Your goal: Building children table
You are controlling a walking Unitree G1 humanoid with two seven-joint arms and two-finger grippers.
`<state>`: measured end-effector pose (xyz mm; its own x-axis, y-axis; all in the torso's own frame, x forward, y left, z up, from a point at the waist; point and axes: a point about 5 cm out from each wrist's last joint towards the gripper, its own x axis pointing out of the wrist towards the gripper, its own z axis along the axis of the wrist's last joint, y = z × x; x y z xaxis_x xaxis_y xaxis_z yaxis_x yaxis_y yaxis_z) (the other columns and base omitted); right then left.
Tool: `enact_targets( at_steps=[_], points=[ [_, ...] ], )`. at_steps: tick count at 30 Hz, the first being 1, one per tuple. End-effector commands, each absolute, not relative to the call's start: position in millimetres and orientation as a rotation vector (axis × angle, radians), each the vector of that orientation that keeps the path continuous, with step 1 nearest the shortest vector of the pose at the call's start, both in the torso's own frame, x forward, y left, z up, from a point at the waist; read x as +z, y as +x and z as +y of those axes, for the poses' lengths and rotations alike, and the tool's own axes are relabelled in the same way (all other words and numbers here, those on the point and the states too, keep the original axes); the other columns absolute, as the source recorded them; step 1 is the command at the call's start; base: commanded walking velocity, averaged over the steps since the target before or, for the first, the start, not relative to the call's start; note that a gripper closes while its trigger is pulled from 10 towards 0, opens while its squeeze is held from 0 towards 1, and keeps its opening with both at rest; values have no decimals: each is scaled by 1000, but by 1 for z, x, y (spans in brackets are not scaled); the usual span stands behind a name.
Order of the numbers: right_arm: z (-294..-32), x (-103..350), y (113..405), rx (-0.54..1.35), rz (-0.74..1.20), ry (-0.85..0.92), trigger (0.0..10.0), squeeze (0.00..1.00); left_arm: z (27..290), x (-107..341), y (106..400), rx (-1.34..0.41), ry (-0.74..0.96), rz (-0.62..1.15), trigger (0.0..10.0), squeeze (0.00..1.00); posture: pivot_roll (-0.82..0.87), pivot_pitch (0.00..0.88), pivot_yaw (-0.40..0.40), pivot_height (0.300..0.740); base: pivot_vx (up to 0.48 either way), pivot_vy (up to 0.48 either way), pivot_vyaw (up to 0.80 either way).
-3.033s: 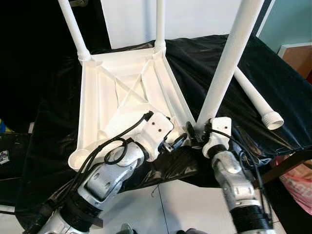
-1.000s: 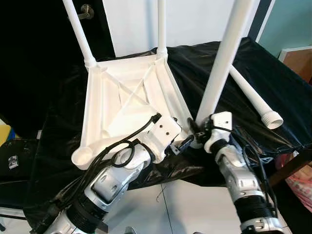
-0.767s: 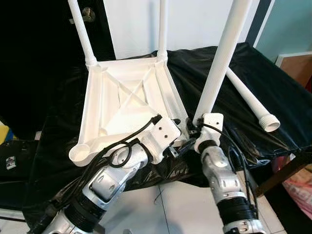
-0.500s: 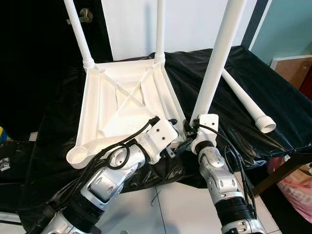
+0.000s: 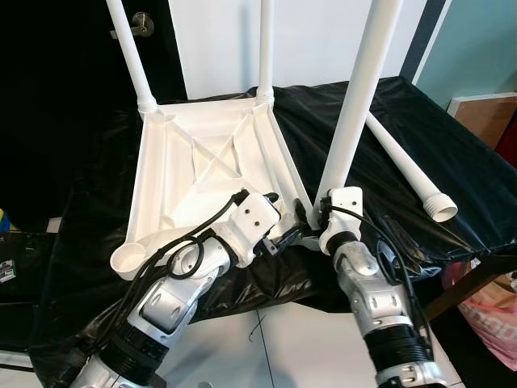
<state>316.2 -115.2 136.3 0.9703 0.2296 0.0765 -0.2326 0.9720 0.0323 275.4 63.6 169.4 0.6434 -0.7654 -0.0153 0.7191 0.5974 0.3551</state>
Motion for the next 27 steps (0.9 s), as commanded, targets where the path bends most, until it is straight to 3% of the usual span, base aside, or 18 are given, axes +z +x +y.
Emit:
enact_targets(
  at_steps=[1, 4, 5, 15, 23, 24, 25, 27],
  points=[
    [-123, 137, 313, 288, -87, 40, 10000, 427, 65, 163, 272, -908, 337, -106, 10000, 0, -35, 0, -36, 740, 0, 0, 0],
    [-125, 137, 313, 304, -89, 28, 10000, 427, 65, 162, 272, -916, 335, -102, 10000, 0, -35, 0, -34, 740, 0, 0, 0],
    [-128, 136, 313, 339, -89, 20, 10000, 0, 65, 161, 271, -924, 334, -99, 10000, 0, -34, 0, -28, 740, 0, 0, 0],
    [-145, 138, 319, 653, -84, -68, 10000, 0, 63, 156, 264, -986, 339, -66, 10000, 0, -23, 0, 0, 740, 0, 0, 0],
    [-146, 133, 328, 713, -48, -99, 9608, 0, 62, 156, 263, -999, 343, -64, 10000, 0, -16, 0, 8, 740, 0, 0, 0],
    [-146, 132, 330, 714, -41, -108, 6157, 0, 62, 156, 264, -1000, 343, -63, 10000, 0, -14, 0, 9, 740, 0, 0, 0],
    [-147, 130, 331, 720, -28, -106, 0, 0, 62, 156, 264, -1000, 345, -64, 10000, 0, -12, 0, 11, 740, 0, 0, 0],
    [-147, 127, 332, 737, -19, -105, 0, 0, 62, 157, 264, -999, 346, -64, 10000, 0, -7, 0, 9, 740, 0, 0, 0]
  ],
)
